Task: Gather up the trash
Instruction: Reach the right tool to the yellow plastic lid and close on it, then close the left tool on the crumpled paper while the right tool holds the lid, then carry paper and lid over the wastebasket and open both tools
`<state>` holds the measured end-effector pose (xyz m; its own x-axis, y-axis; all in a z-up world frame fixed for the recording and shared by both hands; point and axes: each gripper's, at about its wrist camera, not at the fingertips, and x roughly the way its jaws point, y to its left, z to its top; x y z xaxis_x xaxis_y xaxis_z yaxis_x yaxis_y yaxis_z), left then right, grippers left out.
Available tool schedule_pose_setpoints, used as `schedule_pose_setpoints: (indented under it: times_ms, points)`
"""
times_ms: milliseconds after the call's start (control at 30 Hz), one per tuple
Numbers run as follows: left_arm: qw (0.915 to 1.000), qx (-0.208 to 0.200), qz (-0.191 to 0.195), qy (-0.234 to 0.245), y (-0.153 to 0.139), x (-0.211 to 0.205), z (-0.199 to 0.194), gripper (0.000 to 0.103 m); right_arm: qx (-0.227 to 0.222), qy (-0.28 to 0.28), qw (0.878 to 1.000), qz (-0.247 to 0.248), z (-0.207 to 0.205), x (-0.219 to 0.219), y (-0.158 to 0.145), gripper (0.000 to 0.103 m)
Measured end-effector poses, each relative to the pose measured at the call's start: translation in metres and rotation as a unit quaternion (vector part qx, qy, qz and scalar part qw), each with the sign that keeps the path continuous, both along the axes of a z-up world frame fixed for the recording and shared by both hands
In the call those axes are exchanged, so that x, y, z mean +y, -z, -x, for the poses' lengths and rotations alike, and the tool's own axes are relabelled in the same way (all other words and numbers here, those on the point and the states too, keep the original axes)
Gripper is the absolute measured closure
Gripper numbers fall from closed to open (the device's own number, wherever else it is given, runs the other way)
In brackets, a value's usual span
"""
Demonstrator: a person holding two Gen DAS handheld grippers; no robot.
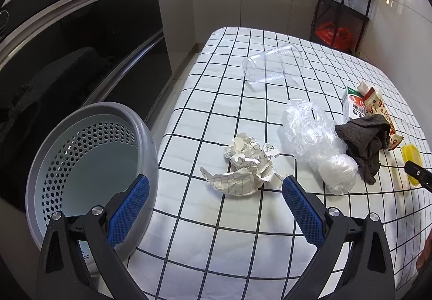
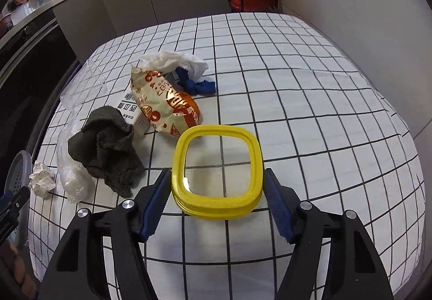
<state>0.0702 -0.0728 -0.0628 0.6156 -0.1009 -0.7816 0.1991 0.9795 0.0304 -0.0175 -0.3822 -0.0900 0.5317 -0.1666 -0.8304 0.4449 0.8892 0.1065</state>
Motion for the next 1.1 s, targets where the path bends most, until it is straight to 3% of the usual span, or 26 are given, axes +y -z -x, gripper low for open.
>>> schedule_pose_setpoints:
  times_ms: [433,567,700,900,1100]
  points:
    - [0.9997,0.024,-0.008,-0.006,0.025,-0.023,-0.030,0.009,-0.002,0.011,1.000,-0.015,0.012,-0.017,-0.001,0.037]
    - [0.9992,0.039,0.005,0.001,0.030,-0.024,-0.033,0.036,-0.005,0.005,1.000,-0.013,0.013,-0.017,-0.003,0.037]
    - [0.9984,0.052,0.020,0.004,0.034,-0.020,-0.034,0.057,-0.009,-0.002,1.000,-0.012,0.014,-0.012,-0.006,0.037]
    - [0.9999,0.001,0.000,0.017,0.008,-0.019,-0.015,0.061,-0.020,-0.011,1.000,-0.004,0.026,-0.004,-0.016,0.037]
    - [0.9981,-0.055,0.015,0.021,-0.047,0.002,0.015,0.061,-0.052,-0.036,0.998,0.007,0.033,0.023,-0.042,0.037]
